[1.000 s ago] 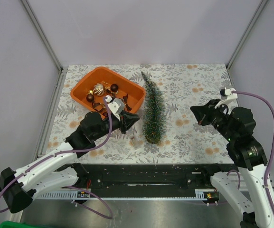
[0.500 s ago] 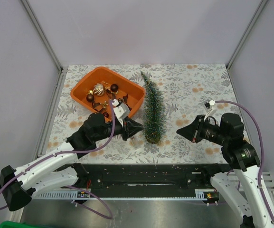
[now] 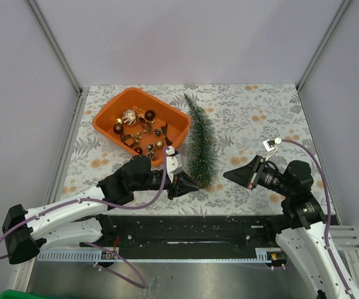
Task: Decorate the small christmas tree
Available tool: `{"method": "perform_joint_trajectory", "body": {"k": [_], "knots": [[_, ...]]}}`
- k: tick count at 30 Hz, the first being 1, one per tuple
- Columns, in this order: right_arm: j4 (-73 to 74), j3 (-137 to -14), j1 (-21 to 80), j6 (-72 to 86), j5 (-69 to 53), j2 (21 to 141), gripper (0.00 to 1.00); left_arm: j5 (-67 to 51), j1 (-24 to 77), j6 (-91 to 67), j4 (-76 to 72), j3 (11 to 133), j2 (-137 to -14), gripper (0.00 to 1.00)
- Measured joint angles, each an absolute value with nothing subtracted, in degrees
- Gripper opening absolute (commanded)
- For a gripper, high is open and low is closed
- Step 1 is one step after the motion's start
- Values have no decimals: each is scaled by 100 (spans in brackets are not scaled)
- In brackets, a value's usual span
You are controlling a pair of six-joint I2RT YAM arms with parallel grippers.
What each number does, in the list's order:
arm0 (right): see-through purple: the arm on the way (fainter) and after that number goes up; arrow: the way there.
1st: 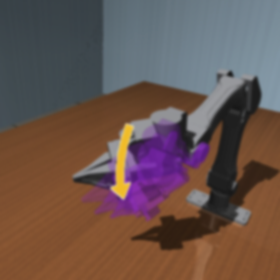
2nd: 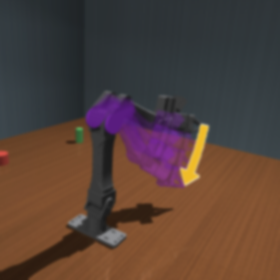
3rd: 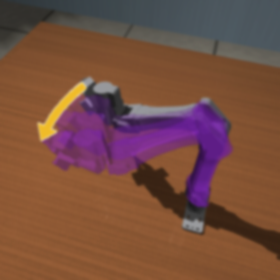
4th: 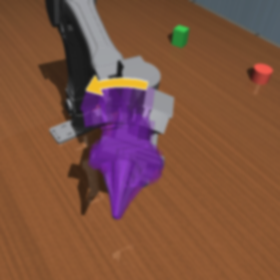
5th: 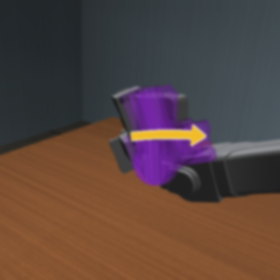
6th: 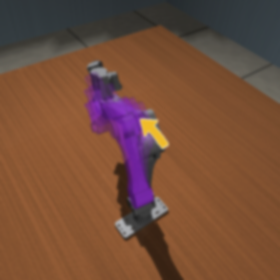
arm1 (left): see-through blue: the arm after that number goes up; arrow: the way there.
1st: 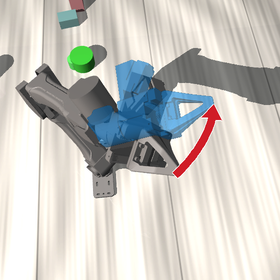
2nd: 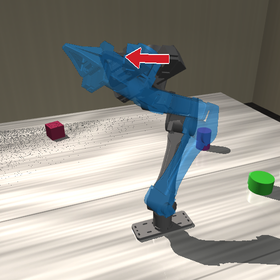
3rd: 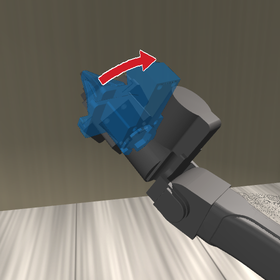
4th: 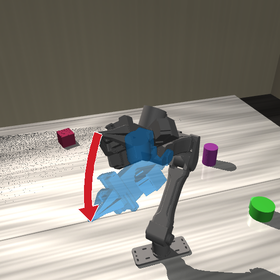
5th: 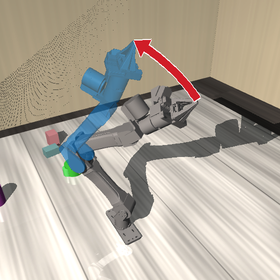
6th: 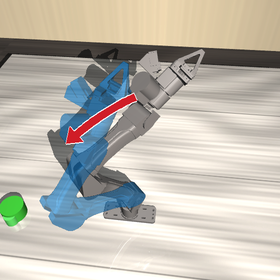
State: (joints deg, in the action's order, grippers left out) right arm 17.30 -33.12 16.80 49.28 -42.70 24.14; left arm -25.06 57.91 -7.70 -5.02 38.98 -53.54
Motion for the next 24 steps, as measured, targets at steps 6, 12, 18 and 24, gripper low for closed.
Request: {"method": "perform_joint_trajectory", "body": {"k": [6, 12, 18, 24], "knots": [[727, -3201, 2069, 5446, -4128, 2635, 0, -2322, 6176, 51, -648, 4139, -5728, 26], [449, -3223, 3295, 5282, -3487, 3120, 0, -1909, 6364, 974, -915, 4410, -5975, 37], [443, -3258, 3465, 5065, -3208, 3306, 0, -2134, 6386, 1350, -749, 4491, -5981, 39], [593, -3258, 3533, 4928, -3168, 3291, 0, -2757, 6353, 1809, -231, 4530, -5972, 52]]}}
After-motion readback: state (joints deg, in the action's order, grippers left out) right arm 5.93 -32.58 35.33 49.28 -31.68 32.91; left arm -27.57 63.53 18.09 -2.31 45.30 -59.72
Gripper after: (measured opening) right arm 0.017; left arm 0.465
